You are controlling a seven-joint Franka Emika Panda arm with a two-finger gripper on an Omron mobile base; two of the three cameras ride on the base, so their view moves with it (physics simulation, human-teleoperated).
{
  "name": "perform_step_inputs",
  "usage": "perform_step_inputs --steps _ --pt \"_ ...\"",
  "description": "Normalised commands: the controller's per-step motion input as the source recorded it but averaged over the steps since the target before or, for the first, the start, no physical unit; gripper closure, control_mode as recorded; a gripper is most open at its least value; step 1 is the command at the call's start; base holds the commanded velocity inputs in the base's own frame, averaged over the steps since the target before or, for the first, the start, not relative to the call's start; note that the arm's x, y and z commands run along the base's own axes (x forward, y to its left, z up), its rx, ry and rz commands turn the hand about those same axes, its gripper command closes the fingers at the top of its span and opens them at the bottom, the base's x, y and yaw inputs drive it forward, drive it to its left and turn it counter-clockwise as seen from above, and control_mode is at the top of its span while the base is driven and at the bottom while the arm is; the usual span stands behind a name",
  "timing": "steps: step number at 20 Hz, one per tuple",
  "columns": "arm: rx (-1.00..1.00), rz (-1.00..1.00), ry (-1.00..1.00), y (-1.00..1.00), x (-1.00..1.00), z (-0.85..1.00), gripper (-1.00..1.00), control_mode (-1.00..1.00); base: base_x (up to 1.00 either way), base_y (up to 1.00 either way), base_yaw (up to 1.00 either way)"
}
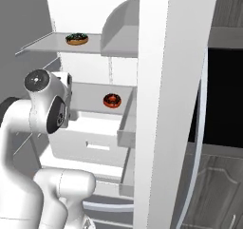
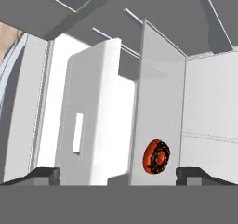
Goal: Take the donuts from the fridge and place them on the empty tray on the dining counter.
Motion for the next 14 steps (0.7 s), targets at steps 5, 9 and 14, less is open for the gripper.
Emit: perform_step_inputs --steps 5,9,14 --pt "0.0 0.0 0.0 0.0 0.0 0.0 -1.0 1.0 1.0 -0.21 0.0" --pt "0.0 0.0 0.0 0.0 0.0 0.0 -1.0 1.0 1.0 -0.13 0.0" --pt "0.0 0.0 0.0 0.0 0.0 0.0 -1.0 1.0 0.54 0.0 0.0"
